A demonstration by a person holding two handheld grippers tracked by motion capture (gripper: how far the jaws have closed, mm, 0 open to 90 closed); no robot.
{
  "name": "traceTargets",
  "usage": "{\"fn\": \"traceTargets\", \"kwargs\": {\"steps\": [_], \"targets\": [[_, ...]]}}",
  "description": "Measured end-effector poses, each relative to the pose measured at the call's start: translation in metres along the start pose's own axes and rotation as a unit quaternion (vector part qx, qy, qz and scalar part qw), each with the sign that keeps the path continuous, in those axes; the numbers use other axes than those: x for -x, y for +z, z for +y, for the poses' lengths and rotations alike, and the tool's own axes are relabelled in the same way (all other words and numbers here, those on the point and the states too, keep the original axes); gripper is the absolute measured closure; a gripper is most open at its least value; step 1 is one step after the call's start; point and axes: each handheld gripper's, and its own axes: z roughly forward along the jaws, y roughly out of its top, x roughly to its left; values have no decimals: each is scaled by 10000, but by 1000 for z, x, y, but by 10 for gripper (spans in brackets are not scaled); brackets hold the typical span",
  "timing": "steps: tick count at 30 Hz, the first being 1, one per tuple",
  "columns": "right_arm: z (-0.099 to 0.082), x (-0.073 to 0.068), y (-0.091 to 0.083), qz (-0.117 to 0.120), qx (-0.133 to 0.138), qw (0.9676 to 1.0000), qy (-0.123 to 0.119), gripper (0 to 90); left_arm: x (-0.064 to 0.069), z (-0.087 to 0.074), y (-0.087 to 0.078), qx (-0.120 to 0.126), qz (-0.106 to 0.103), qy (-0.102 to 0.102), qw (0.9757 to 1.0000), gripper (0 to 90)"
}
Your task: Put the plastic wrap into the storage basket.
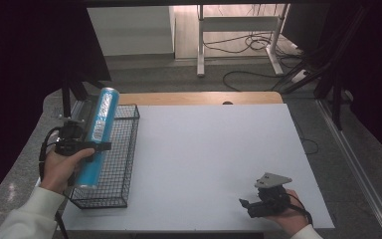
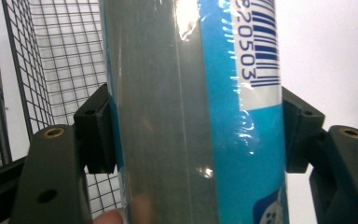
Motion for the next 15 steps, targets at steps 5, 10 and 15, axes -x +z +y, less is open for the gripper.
{"fn": "traceTargets", "kwargs": {"steps": [5,10,15], "targets": [[0,1,0,-6,-14,10000,29,126,-7,2,14,-116,148,-130,9997,303],[0,0,1,-6,-49,10000,1,126,-11,5,24,-216,208,-184,9994,304],[0,0,1,-1,-59,10000,-4,126,-12,9,38,-322,301,-242,9987,304]]}}
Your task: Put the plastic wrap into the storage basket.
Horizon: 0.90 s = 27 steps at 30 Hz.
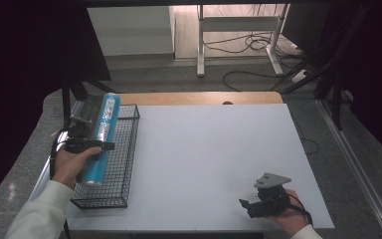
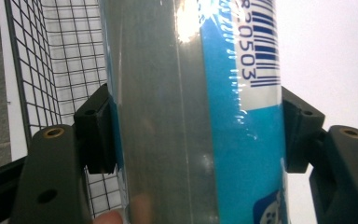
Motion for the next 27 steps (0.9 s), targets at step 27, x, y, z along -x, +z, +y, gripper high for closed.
{"fn": "traceTargets", "kwargs": {"steps": [27], "targets": [[0,0,0,-14,10,10000,-7,126,6,9,43,-481,1015,10,9937,303]]}}
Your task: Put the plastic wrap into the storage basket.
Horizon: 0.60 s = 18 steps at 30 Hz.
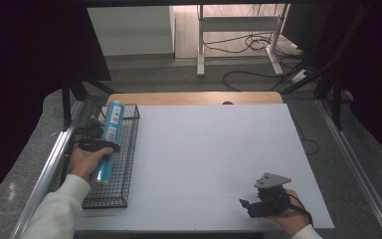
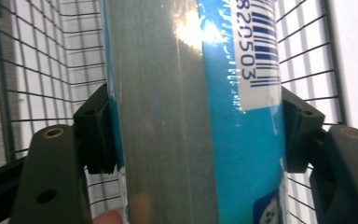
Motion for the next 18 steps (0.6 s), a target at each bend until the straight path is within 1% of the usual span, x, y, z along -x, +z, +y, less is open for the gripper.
{"fn": "traceTargets", "kwargs": {"steps": [3,5,6,8,13,16,18], "targets": [[0,0,0,3,-4,10000,-9,126,3,-1,3,-51,174,34,9998,303],[0,0,0,3,-1,10000,-13,126,6,-2,5,-109,285,119,9995,303],[0,0,0,6,-2,10000,-14,126,7,-2,6,-140,301,160,9993,303],[0,0,0,9,0,10000,-24,126,8,-3,9,-206,294,182,9992,303],[1,0,0,23,6,10000,-36,126,10,-3,18,-388,148,110,9991,303],[1,0,0,22,7,10000,-37,126,8,-3,24,-478,173,36,9987,303],[1,0,1,21,4,10000,-41,126,7,-2,27,-538,220,37,9983,303]]}}
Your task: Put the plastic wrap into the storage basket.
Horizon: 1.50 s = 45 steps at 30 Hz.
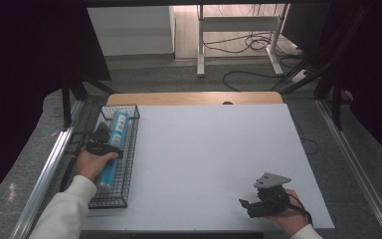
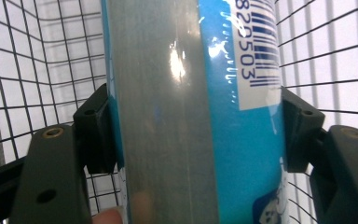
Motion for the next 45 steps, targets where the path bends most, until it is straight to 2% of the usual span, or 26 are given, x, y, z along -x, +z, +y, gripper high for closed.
{"fn": "traceTargets", "kwargs": {"steps": [3,5,7,9,10,11,12,14,16,17,19,23,26,27,30,35,36,37,42,43,45], "targets": [[0,0,0,0,-5,10000,0,126,-2,1,5,-133,45,-13,9999,302],[0,0,0,2,-3,10000,0,126,-2,0,9,-158,26,-72,9998,302],[0,0,0,-1,-11,10000,8,126,-3,-1,10,-176,42,-17,9998,303],[0,0,0,-3,-11,10000,9,126,-3,-1,11,-146,38,-67,9999,303],[0,0,0,-2,-12,10000,9,126,-3,0,11,-226,22,-44,9997,301],[0,0,0,-3,-18,10000,8,126,-3,0,11,-272,-57,-113,9996,298],[0,0,0,0,-15,10000,2,126,-4,1,8,-254,-125,-109,9995,264],[-1,0,0,-11,-6,10000,2,126,-4,1,-5,29,-249,-94,9996,237],[-1,0,0,-7,-15,10000,10,126,-2,0,-16,194,-564,-114,9982,191],[-1,0,0,-9,-19,10000,9,126,1,-1,-20,258,-654,-79,9975,179],[-1,-1,-1,-7,-5,10000,-2,126,6,-4,-29,424,-754,35,9962,160],[-1,-1,0,-10,-13,10000,-5,126,11,-12,-46,730,-800,239,9938,127],[-2,-1,-1,-21,-22,10000,9,126,11,-20,-58,1010,-891,319,9904,115],[-2,-1,-1,-21,-18,10000,18,126,11,-23,-62,1095,-930,379,9889,111],[-3,-1,-2,-35,-31,10000,23,126,15,-34,-73,1409,-1120,554,9821,113],[-4,-2,-4,-83,-20,10000,43,125,28,-58,-89,1852,-1536,965,9658,123],[-4,-2,-4,-83,-20,10000,43,125,31,-62,-90,1897,-1577,1051,9634,123],[-4,-2,-4,-86,-19,10000,46,125,36,-69,-92,1976,-1640,1179,9592,126],[-4,-1,-5,-104,14,9999,54,125,59,-93,-90,2181,-1901,1685,9423,139],[-4,0,-5,-108,15,9999,53,126,63,-98,-88,2191,-1936,1752,9401,146],[-4,0,-5,-109,45,9999,31,126,71,-104,-83,2157,-1890,1898,9390,150]]}}
